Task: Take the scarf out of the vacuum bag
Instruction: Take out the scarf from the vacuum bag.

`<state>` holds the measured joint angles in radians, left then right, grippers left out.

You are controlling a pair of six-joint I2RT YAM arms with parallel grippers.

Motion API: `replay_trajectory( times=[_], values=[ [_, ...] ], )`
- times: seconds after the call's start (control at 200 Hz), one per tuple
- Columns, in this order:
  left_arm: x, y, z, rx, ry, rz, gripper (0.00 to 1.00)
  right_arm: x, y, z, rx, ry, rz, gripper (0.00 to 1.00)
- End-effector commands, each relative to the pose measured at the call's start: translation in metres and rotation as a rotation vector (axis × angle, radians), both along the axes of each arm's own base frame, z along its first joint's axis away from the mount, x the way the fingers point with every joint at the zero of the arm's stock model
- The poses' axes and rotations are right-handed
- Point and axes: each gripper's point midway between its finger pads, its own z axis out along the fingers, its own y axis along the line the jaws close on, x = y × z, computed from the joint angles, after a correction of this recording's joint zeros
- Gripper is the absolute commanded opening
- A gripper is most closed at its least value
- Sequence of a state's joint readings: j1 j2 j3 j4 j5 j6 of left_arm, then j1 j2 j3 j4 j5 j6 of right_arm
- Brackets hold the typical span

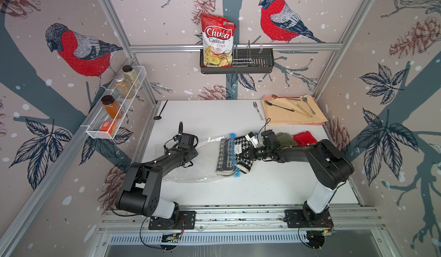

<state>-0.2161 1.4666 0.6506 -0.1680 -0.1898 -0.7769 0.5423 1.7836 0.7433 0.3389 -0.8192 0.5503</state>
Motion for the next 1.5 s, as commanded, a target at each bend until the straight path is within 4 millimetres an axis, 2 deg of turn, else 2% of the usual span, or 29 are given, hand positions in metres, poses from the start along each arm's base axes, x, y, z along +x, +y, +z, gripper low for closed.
replay_trajectory(
  times=[0.0,0.39,0.595,0.936,1.211,1.496],
  values=[
    [-0.012,0.01,-0.006,0.041,0.057,0.017,0.41,-0.001,-0.001,0.002,0.004,-0.009,0.006,0.0],
    [-0.012,0.018,-0.001,0.069,0.051,0.038,0.41,-0.013,0.022,-0.005,-0.005,0.001,0.084,0.0],
    [-0.013,0.019,-0.001,0.069,0.05,0.042,0.41,-0.013,0.02,-0.006,-0.02,-0.005,0.083,0.0],
    [-0.011,0.019,0.0,0.067,0.046,0.043,0.41,-0.007,0.006,-0.006,-0.043,0.007,0.036,0.0],
    [-0.012,0.02,0.001,0.071,0.047,0.044,0.42,-0.01,-0.004,-0.008,-0.09,0.016,0.026,0.0],
    [-0.012,0.023,0.008,0.085,0.034,0.056,0.43,-0.007,0.001,-0.012,-0.082,0.019,0.031,0.0]
  ],
)
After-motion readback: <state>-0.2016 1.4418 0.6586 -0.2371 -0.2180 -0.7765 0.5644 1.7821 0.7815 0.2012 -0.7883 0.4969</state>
